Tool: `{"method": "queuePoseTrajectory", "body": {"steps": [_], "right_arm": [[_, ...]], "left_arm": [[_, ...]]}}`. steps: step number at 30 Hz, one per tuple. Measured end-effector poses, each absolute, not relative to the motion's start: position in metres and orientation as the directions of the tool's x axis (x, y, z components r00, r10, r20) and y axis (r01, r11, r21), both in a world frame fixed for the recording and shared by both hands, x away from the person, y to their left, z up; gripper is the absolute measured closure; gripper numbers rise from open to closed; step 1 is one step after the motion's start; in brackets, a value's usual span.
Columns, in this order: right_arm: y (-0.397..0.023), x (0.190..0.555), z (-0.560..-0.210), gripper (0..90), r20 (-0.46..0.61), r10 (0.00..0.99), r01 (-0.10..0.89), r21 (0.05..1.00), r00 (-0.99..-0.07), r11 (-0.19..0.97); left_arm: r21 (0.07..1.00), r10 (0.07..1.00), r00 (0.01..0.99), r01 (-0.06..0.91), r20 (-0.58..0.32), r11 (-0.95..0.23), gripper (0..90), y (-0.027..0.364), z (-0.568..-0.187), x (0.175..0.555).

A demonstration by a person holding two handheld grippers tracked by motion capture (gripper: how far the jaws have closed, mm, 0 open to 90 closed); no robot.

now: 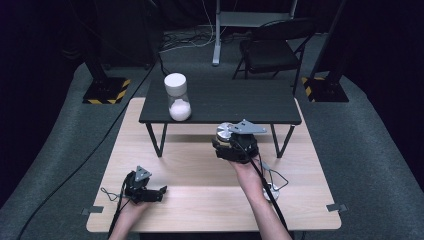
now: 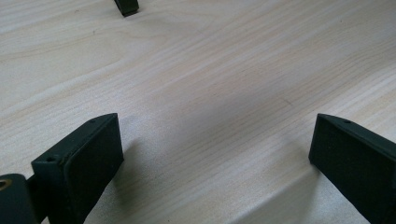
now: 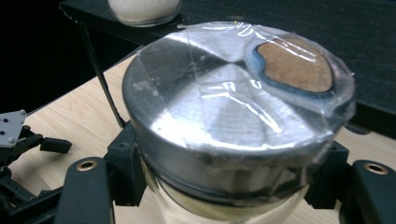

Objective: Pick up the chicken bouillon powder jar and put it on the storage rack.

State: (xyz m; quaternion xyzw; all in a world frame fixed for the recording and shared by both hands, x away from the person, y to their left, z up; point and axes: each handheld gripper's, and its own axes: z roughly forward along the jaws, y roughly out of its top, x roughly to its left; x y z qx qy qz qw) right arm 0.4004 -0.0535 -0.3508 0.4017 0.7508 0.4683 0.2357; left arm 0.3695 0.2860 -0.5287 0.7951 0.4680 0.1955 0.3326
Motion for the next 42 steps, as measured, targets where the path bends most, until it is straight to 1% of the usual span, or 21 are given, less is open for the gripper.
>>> {"method": "queuePoseTrajectory", "body": {"steps": [23, 42], "right_arm": [[-0.054, 0.413, -0.318, 30.4, 0.005, 0.828, 0.358, 0.903, -0.561, 0.238], [-0.046, 0.429, -0.296, 30.4, -0.031, 0.83, 0.338, 0.905, -0.556, 0.26]], "left_arm": [[0.712, 0.873, 0.487, 0.613, 0.0, -0.342, 2.6, 0.286, -0.529, 0.37], [0.712, 0.873, 0.487, 0.613, -0.001, -0.342, 2.6, 0.286, -0.529, 0.37]]}}
